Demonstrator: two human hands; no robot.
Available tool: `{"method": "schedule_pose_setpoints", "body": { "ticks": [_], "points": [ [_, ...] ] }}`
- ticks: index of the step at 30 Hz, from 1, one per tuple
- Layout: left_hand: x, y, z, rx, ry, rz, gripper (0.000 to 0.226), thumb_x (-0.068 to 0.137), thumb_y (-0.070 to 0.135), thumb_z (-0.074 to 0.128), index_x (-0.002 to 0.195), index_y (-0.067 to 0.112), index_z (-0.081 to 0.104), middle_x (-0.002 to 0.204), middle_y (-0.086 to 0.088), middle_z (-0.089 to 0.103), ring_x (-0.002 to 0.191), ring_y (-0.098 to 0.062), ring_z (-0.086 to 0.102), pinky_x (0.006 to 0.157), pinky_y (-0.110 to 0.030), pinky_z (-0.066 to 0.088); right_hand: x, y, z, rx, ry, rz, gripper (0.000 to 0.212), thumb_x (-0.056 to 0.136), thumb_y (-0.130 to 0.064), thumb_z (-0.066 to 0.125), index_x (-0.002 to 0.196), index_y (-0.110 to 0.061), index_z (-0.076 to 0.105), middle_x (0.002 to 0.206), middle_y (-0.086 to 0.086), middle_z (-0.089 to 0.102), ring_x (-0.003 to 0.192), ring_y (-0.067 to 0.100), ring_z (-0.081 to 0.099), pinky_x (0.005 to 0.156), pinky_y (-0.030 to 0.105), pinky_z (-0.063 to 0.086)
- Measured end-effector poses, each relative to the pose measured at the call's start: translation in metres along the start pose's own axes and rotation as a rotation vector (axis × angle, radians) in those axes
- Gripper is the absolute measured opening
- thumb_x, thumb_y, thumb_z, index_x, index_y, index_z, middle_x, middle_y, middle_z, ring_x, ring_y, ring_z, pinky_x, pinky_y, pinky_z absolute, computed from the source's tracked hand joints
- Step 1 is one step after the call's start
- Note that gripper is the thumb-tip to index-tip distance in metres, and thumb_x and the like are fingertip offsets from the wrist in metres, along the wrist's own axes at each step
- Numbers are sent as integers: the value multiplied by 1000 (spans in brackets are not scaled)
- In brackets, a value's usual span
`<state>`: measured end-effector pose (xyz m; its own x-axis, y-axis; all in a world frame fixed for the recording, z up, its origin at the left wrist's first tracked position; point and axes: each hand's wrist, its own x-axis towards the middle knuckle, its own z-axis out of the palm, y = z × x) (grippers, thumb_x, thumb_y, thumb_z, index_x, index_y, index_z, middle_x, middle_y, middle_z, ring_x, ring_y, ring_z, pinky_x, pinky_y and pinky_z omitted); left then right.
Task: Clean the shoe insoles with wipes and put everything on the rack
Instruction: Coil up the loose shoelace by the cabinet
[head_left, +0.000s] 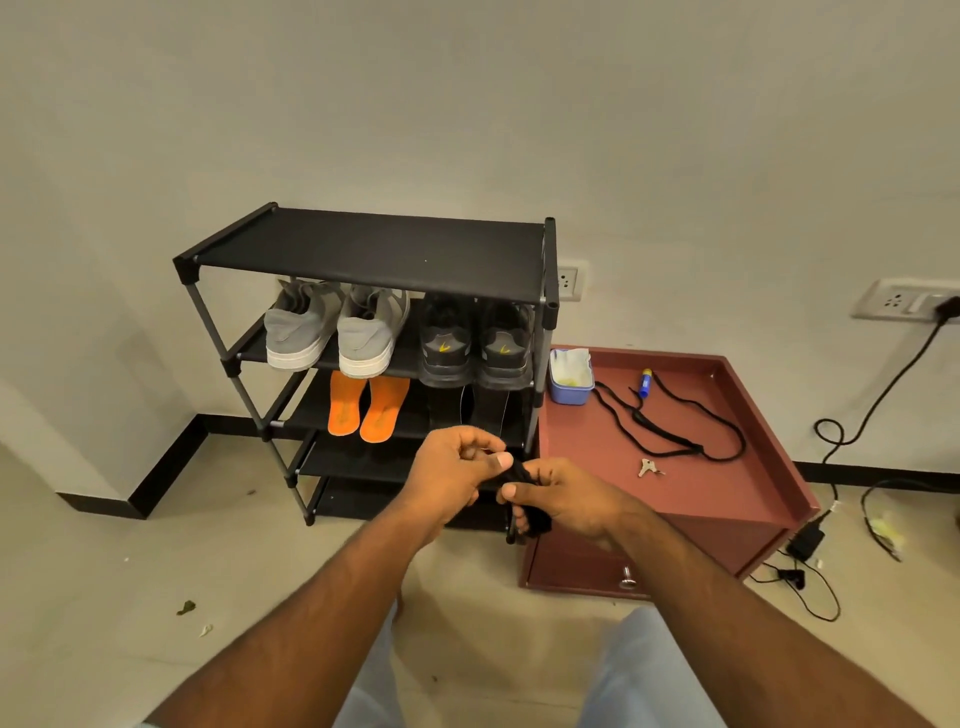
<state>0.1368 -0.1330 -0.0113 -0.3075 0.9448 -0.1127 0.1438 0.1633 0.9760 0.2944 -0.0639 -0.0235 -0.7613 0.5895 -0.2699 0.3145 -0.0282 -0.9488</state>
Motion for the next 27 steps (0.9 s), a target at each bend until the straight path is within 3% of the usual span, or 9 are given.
{"method": "schedule_pose_setpoints", "body": {
  "ticks": [2, 3, 6, 9, 12, 15, 20, 24, 27],
  "points": [
    [13, -4, 4, 66, -165, 74, 39, 95, 13, 64, 130, 28, 60, 106, 6, 62, 61, -11, 60, 53, -20, 47, 2, 1, -13, -10, 3, 41, 23, 94, -19, 58, 99, 3, 63, 70, 4, 56, 64, 15, 56, 66, 33, 50],
    [20, -7, 8, 64, -278, 78, 45, 97, 13, 62, 136, 34, 55, 109, 5, 64, 67, -12, 63, 57, -21, 50, 4, 3, -21, -22, 7, 61, 26, 94, -19, 57, 100, 6, 62, 70, 5, 56, 64, 15, 55, 65, 31, 50],
    [45, -19, 23, 95, -490, 82, 46, 95, 12, 65, 133, 34, 54, 93, 0, 72, 70, -12, 64, 61, -24, 54, 7, 8, -46, -99, 17, 90, 31, 91, -22, 63, 95, 9, 62, 71, 9, 57, 62, 14, 53, 61, 26, 48],
    [79, -36, 50, 189, -444, 139, 37, 86, 13, 75, 119, 28, 65, 101, -9, 71, 62, -13, 62, 54, -30, 56, 14, 20, -80, -249, 21, 102, 34, 86, -28, 69, 83, 5, 63, 68, 9, 57, 60, 15, 52, 57, 22, 45],
    [116, -48, 79, 271, -416, 172, 21, 83, 12, 77, 101, 20, 69, 90, -6, 70, 52, -5, 58, 52, -31, 52, 33, 50, -117, -359, 73, 64, 36, 82, -35, 72, 73, -1, 64, 64, 10, 54, 59, 19, 47, 57, 31, 40],
    [153, -65, 104, 343, -336, 227, 12, 83, 14, 76, 92, 17, 69, 89, 1, 65, 74, -10, 60, 67, -31, 51, 55, 84, -151, -580, 304, -126, 14, 83, -26, 70, 91, -14, 74, 74, 7, 66, 67, 16, 58, 64, 37, 46],
    [214, -96, 136, 599, -249, 325, 15, 89, 14, 66, 104, 15, 68, 99, 0, 64, 89, -15, 58, 77, -31, 47, 106, 140, -195, -1208, 362, -326, 30, 85, -28, 53, 104, -14, 72, 76, 1, 66, 70, 22, 60, 62, 26, 43],
    [254, -129, 154, 915, -332, 445, 19, 95, 18, 55, 110, 13, 66, 109, -7, 65, 102, -28, 61, 84, -43, 48, 144, 192, -211, -1275, 408, -380, 31, 85, -29, 48, 89, -13, 74, 71, 0, 64, 67, 23, 58, 59, 31, 52],
    [267, -145, 165, 1141, -420, 483, 28, 94, 26, 55, 120, 20, 63, 129, -6, 57, 111, -30, 58, 91, -39, 43, 158, 228, -210, -1283, 350, -385, 28, 82, -23, 49, 90, -12, 74, 76, 3, 65, 73, 25, 59, 66, 32, 52]
  ]
}}
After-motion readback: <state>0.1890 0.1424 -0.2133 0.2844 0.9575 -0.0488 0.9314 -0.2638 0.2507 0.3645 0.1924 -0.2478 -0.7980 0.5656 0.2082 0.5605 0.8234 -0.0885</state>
